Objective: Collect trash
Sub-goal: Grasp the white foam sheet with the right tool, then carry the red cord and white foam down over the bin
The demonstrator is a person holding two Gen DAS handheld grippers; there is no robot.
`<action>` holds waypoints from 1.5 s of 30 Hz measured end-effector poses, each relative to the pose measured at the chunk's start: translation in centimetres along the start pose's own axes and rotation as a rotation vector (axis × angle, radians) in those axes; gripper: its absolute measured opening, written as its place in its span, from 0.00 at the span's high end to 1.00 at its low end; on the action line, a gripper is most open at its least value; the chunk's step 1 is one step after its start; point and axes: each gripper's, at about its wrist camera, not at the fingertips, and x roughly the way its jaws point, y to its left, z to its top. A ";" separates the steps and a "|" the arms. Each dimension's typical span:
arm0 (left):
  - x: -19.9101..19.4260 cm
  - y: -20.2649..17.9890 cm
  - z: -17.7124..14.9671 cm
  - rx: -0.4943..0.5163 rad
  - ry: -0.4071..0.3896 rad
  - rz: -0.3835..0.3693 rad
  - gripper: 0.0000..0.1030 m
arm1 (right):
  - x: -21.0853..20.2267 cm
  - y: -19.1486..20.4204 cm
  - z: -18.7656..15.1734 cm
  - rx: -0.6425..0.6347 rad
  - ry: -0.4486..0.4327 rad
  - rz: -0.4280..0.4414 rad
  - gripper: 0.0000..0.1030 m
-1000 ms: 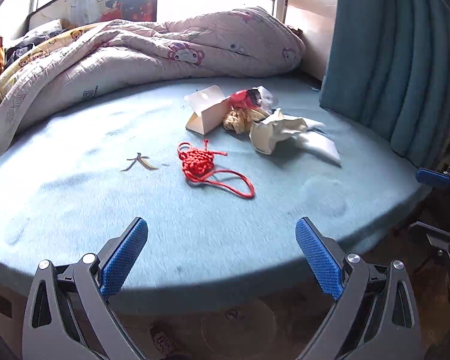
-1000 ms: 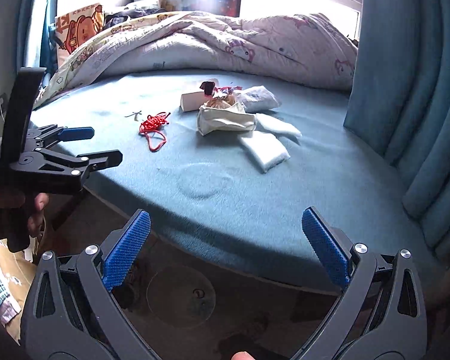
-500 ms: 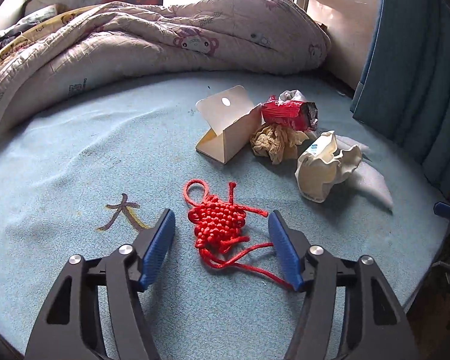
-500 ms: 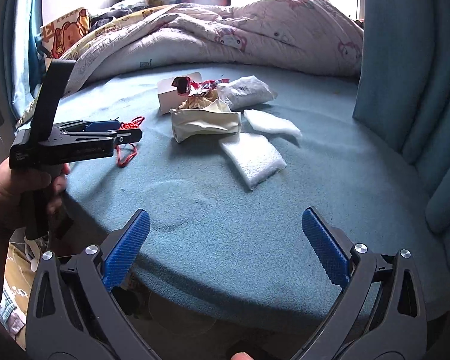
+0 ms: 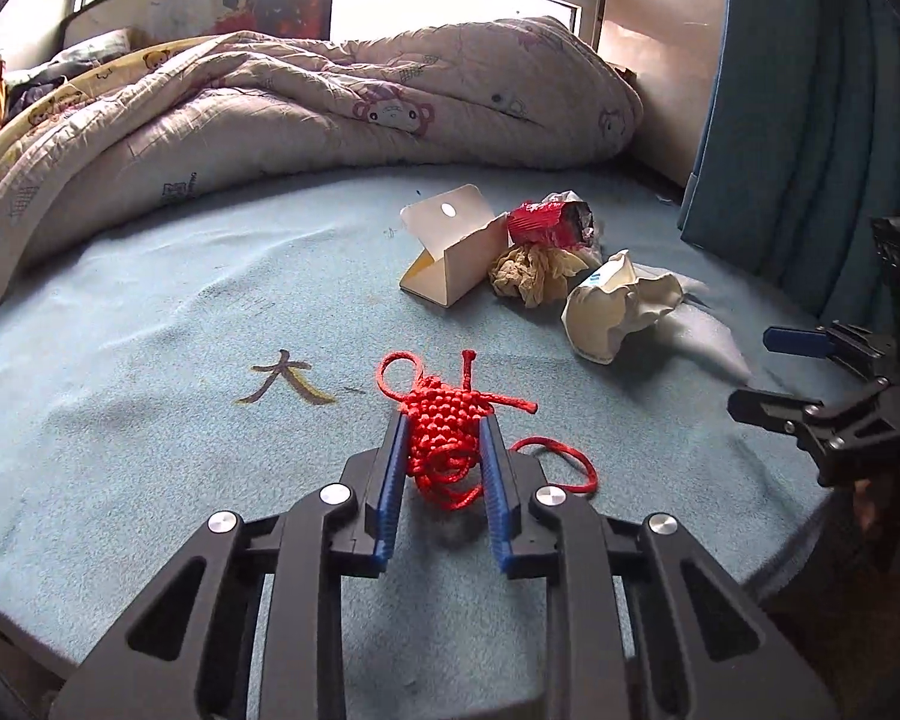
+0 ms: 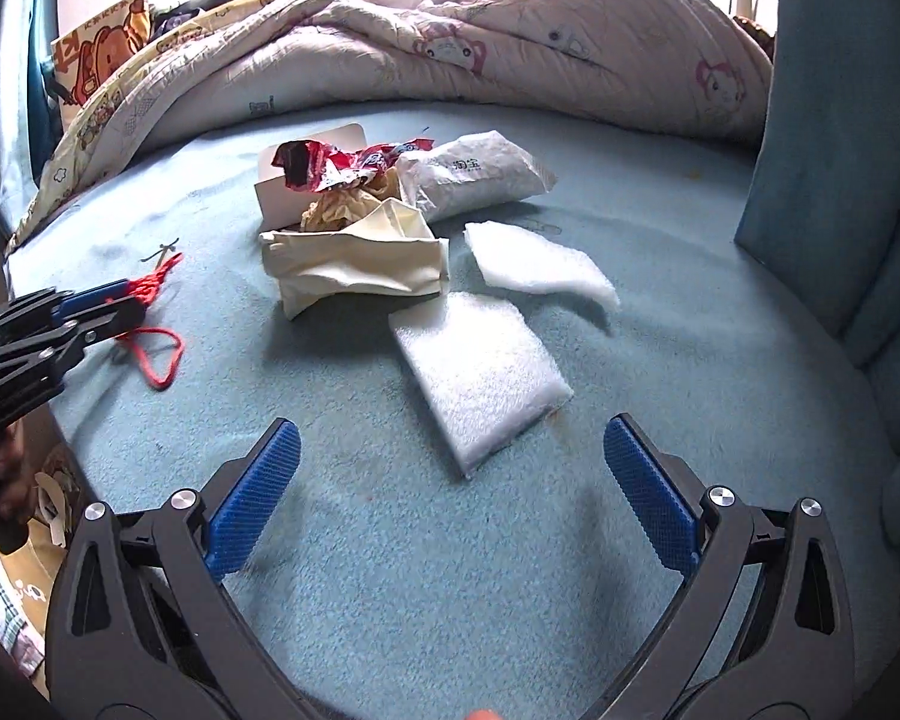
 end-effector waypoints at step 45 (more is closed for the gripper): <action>-8.9 -2.4 -16.8 0.031 0.124 -0.048 0.79 | -7.8 13.6 -19.8 -0.140 0.058 0.222 0.53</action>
